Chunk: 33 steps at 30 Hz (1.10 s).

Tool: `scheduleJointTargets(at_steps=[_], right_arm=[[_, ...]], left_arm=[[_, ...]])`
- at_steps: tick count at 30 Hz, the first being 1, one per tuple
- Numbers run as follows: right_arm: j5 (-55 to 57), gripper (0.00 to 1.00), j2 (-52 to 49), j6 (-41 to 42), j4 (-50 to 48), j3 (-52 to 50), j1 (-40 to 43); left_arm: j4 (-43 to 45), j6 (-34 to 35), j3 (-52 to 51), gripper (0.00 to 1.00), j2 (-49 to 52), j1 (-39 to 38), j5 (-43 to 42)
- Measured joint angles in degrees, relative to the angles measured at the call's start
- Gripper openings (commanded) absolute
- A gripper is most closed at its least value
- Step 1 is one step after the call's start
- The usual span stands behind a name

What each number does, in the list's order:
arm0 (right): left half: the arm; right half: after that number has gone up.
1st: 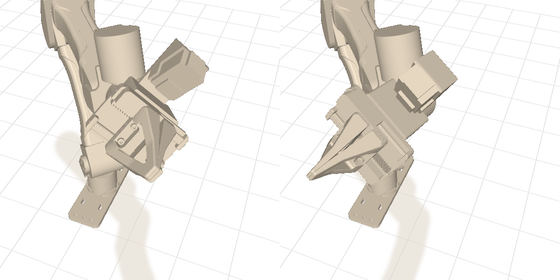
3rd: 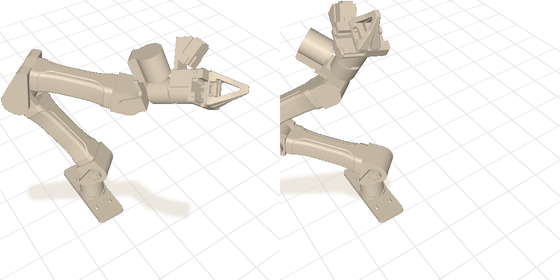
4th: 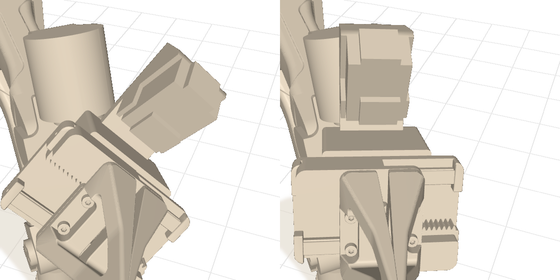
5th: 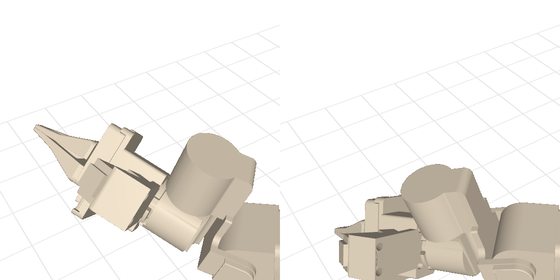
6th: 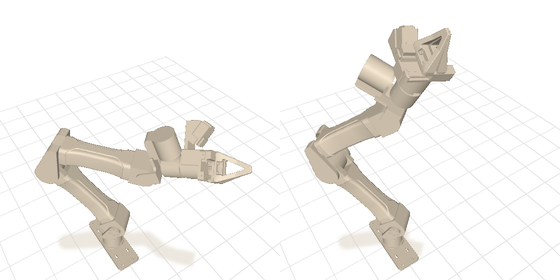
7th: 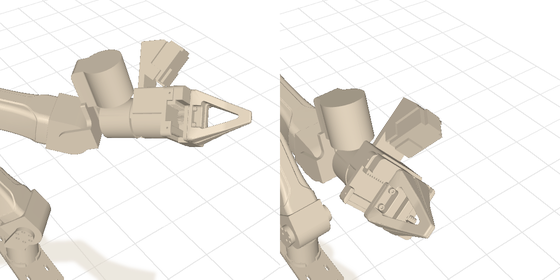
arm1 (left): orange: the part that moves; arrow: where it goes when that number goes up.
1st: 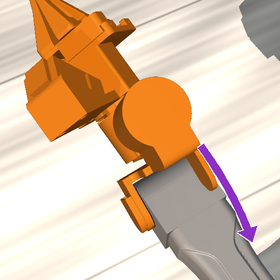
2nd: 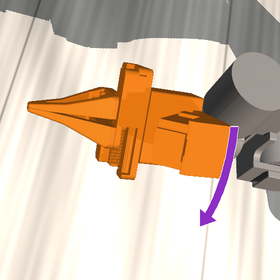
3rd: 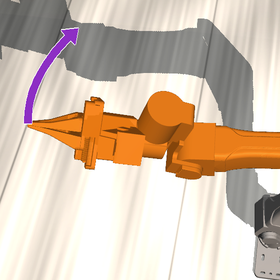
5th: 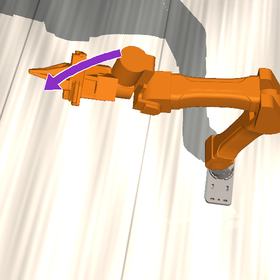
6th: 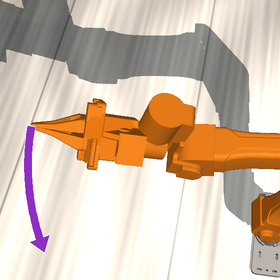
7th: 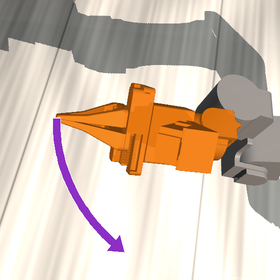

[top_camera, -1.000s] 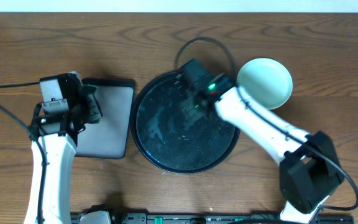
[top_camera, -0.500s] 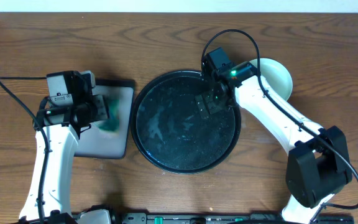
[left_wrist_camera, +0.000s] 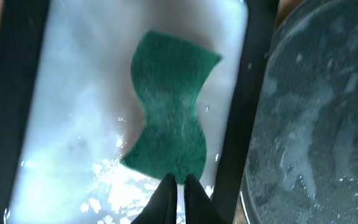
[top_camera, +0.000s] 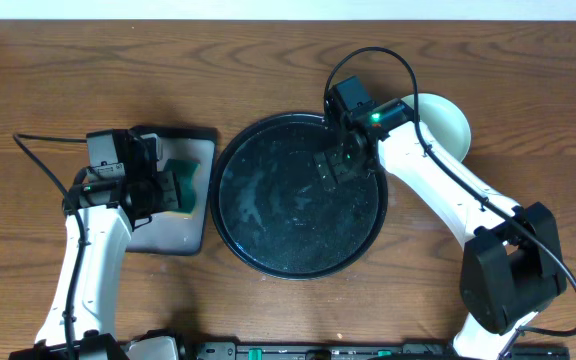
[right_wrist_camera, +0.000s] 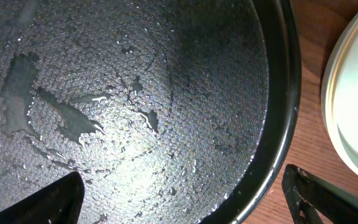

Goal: Clean dirty plates on tray and stack at the side

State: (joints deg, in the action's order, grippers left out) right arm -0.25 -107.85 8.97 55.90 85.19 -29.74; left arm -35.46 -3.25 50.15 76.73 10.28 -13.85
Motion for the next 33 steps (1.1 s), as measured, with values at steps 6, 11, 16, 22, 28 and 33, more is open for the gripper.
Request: scheduleJointTargets(at_steps=[6,11,16,22,28,33], right_arm=[[0.02,0.99,0.0,0.02,0.0,0.0,0.0],[0.0,0.99,0.0,0.0,0.0,0.0,0.0],[0.02,0.99,0.0,0.0,0.0,0.0,0.0],[0.0,0.99,0.0,0.0,0.0,0.0,0.0],[0.02,0.99,0.0,0.0,0.0,0.0,0.0],[0.0,0.99,0.0,0.0,0.0,0.0,0.0]], left_arm=[[0.63,1.33,-0.04,0.52,0.0,0.0,-2.23],[2.36,1.95,0.31,0.75,-0.42,0.0,-8.13],[5.86,1.92,1.7,0.76,-2.78,0.0,-12.55],[5.92,1.95,2.16,0.77,-3.54,0.0,-14.14],[5.92,1.95,2.16,0.77,-3.54,0.0,-14.45],[5.92,1.95,2.16,0.77,-3.54,0.0,-14.53]])
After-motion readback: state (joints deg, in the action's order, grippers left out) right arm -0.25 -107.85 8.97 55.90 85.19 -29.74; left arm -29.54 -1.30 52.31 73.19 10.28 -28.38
